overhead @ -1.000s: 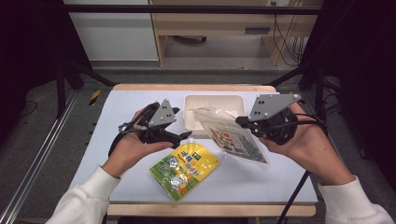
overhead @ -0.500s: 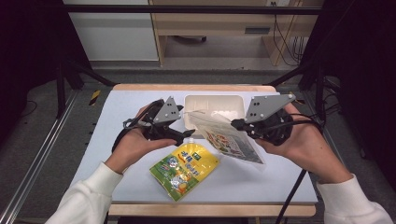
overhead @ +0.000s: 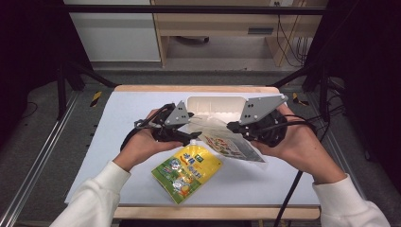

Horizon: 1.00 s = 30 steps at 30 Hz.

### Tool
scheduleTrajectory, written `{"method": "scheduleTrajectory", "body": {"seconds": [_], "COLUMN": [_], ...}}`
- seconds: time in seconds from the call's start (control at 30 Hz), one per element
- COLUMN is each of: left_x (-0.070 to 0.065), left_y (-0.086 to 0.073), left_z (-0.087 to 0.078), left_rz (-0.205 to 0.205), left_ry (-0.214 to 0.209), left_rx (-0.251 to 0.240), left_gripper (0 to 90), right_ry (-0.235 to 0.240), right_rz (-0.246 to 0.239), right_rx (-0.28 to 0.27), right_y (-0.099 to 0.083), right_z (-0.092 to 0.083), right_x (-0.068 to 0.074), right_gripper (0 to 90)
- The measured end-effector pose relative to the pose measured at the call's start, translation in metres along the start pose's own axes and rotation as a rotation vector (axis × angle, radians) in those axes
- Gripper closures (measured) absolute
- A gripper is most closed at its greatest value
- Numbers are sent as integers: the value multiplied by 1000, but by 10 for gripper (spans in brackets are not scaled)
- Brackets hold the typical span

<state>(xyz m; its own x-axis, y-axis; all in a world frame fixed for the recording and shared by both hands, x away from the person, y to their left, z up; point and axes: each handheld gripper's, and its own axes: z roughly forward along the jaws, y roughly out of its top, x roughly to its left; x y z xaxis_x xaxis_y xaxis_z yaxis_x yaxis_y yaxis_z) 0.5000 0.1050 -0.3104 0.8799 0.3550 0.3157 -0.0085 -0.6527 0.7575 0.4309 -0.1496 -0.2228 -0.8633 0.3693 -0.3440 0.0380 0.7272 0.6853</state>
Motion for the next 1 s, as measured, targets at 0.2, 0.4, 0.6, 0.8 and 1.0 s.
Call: {"method": "scheduleTrajectory", "body": {"seconds": [0.2,0.4,0.6,0.8,1.0], "left_x": [-4,-7,-17,-18,-19], "left_y": [-4,-5,0,3,4], "left_z": [8,9,9,8,5], "left_rz": [8,22,64,71,71], "left_ry": [-25,-53,-68,-77,-84], "left_rx": [10,8,1,2,-5], "left_gripper": [535,727,774,773,765], "right_ry": [-8,-2,-9,-27,-29], "right_rz": [16,24,-28,-97,-120], "right_rx": [0,19,84,171,263], "right_y": [-4,-3,4,16,17], "right_z": [0,-2,7,24,38], "right_x": [-2,-2,-2,6,8], "right_gripper": [895,865,696,670,726]}}
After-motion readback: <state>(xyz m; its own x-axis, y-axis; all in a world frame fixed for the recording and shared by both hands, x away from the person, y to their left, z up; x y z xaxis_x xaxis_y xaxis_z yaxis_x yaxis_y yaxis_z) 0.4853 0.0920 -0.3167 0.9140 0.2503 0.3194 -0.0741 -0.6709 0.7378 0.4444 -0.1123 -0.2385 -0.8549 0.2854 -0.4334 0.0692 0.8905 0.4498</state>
